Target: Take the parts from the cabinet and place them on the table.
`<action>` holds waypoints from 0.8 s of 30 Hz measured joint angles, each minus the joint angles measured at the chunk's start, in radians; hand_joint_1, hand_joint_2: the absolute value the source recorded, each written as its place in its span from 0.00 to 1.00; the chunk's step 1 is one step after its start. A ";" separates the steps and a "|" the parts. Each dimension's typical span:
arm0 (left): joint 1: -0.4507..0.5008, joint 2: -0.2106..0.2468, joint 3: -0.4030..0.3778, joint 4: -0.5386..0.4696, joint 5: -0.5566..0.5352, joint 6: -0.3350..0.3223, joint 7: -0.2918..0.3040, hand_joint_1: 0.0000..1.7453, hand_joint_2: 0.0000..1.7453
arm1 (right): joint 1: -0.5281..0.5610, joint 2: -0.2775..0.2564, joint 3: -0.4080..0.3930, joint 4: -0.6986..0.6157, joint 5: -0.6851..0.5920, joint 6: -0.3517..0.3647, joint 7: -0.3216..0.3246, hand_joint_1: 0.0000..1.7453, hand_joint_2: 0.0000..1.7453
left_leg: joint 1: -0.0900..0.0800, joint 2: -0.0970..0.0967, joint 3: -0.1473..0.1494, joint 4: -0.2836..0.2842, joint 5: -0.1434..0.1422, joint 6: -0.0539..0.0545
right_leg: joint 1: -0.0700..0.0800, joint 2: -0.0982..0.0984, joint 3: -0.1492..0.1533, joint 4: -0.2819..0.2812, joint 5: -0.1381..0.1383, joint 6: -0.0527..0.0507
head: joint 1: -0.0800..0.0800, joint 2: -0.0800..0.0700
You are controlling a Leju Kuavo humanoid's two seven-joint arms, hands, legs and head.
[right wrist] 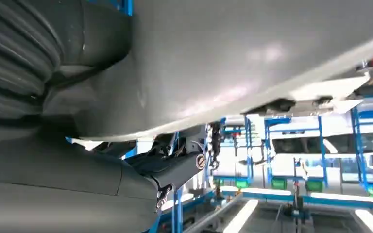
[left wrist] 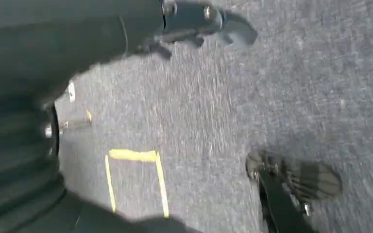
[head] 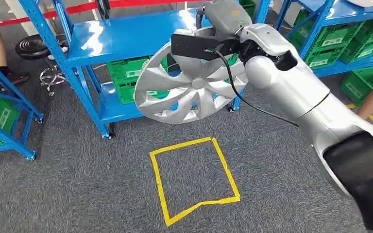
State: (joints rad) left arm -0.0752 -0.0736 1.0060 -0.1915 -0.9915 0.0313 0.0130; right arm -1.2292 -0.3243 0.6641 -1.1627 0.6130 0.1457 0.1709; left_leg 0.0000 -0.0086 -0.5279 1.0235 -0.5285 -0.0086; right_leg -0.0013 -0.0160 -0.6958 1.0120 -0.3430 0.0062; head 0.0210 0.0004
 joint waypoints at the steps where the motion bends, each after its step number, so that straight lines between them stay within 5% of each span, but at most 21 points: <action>1: 0.000 -0.006 0.000 0.001 -0.005 0.000 0.000 0.00 1.00 | 0.008 -0.011 0.000 0.000 -0.002 0.000 -0.003 1.00 1.00 | 0.006 0.004 -0.006 -0.009 0.016 0.013 | -0.001 0.003 -0.005 0.000 0.003 0.008 | -0.003 0.000; 3: -0.008 -0.006 -0.006 0.001 -0.015 -0.005 -0.001 0.00 1.00 | 0.017 -0.037 0.000 -0.005 -0.003 0.002 -0.003 1.00 1.00 | 0.008 0.009 -0.026 -0.009 0.042 0.028 | -0.004 0.012 -0.031 0.064 -0.105 0.018 | -0.002 0.000; 5: -0.014 -0.008 -0.008 0.001 -0.022 -0.009 0.003 0.00 1.00 | 0.021 -0.060 -0.004 -0.011 -0.003 0.003 0.000 1.00 1.00 | 0.008 0.008 -0.060 -0.006 0.069 0.031 | -0.008 0.014 -0.066 0.216 -0.222 0.026 | -0.002 0.000; 6: -0.016 -0.010 -0.009 0.001 -0.022 -0.013 0.005 0.00 1.00 | 0.026 -0.066 -0.005 -0.013 -0.003 0.005 -0.001 1.00 1.00 | 0.008 0.009 -0.076 -0.005 0.080 0.029 | -0.008 0.014 -0.075 0.284 -0.242 0.029 | -0.002 0.000; 7: -0.018 -0.011 -0.010 0.001 -0.022 -0.016 0.004 0.00 1.00 | 0.029 -0.069 -0.005 -0.014 -0.002 0.006 -0.001 1.00 1.00 | 0.008 0.011 -0.092 -0.004 0.087 0.027 | -0.009 0.014 -0.071 0.318 -0.225 0.031 | -0.002 0.000; 8: -0.020 -0.013 -0.011 0.001 -0.022 -0.021 0.000 0.00 1.00 | 0.033 -0.072 -0.005 -0.014 -0.001 0.007 -0.001 1.00 1.00 | 0.010 0.014 -0.108 -0.001 0.096 0.025 | -0.012 0.014 -0.053 0.319 -0.181 0.032 | -0.002 0.000; 10: -0.025 -0.017 -0.015 0.001 -0.021 -0.027 -0.020 0.00 1.00 | 0.037 -0.077 -0.005 -0.014 0.002 0.008 -0.004 1.00 1.00 | 0.014 0.017 -0.138 0.008 0.114 0.016 | -0.017 0.014 0.035 0.222 -0.105 0.034 | -0.002 0.000; 12: -0.030 -0.017 -0.015 -0.001 -0.014 -0.032 -0.029 0.00 1.00 | 0.038 -0.079 -0.005 -0.019 0.002 0.008 -0.008 1.00 1.00 | 0.009 0.015 -0.155 0.019 0.123 0.003 | -0.013 0.015 0.159 0.048 -0.181 0.036 | -0.001 0.000; 13: -0.030 -0.017 -0.015 -0.001 -0.012 -0.032 -0.033 0.00 1.00 | 0.040 -0.081 -0.006 -0.024 0.002 0.006 -0.012 1.00 1.00 | 0.008 0.016 -0.156 0.020 0.131 -0.006 | -0.011 0.017 0.174 0.014 -0.208 0.016 | -0.003 0.000; 16: -0.031 -0.016 -0.015 -0.002 -0.009 -0.033 -0.036 0.00 1.00 | 0.049 -0.082 -0.008 -0.024 0.002 0.006 -0.015 1.00 1.00 | 0.011 0.018 -0.157 0.005 0.155 -0.022 | -0.008 0.017 0.161 0.014 -0.193 -0.003 | -0.003 0.000; 17: -0.031 -0.012 -0.015 -0.002 -0.005 -0.033 -0.037 0.00 1.00 | 0.050 -0.084 -0.008 -0.024 0.002 0.006 -0.016 1.00 1.00 | 0.010 0.017 -0.156 0.002 0.141 0.000 | -0.011 0.016 0.158 0.010 -0.187 0.002 | -0.002 0.000; 19: -0.028 -0.013 -0.015 -0.002 -0.004 -0.033 -0.039 0.00 1.00 | 0.053 -0.085 -0.008 -0.024 0.003 0.006 -0.012 1.00 1.00 | 0.006 0.017 -0.160 -0.006 0.165 0.051 | -0.009 0.017 0.152 0.010 -0.180 -0.008 | -0.003 0.000; 22: -0.029 -0.010 -0.015 -0.002 0.000 -0.033 -0.045 0.00 1.00 | 0.058 -0.085 -0.008 -0.024 0.008 0.006 -0.003 1.00 1.00 | 0.006 0.017 -0.161 -0.011 0.177 0.073 | -0.005 0.017 0.147 0.011 -0.171 -0.018 | -0.003 0.000; 24: -0.027 -0.009 -0.015 -0.002 0.004 -0.034 -0.047 0.00 1.00 | 0.059 -0.085 -0.008 -0.024 0.011 0.006 -0.001 1.00 1.00 | 0.006 0.017 -0.161 -0.015 0.189 0.062 | -0.003 0.017 0.144 0.012 -0.169 -0.022 | -0.003 0.000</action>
State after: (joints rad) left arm -0.1018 -0.0828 0.9911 -0.1930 -0.9873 -0.0026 -0.0336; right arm -1.1700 -0.4089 0.6561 -1.1868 0.6240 0.1514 0.1701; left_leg 0.0064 0.0081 -0.6892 1.0087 -0.3398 0.0538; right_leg -0.0041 0.0013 -0.5513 1.0238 -0.5115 -0.0155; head 0.0175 0.0004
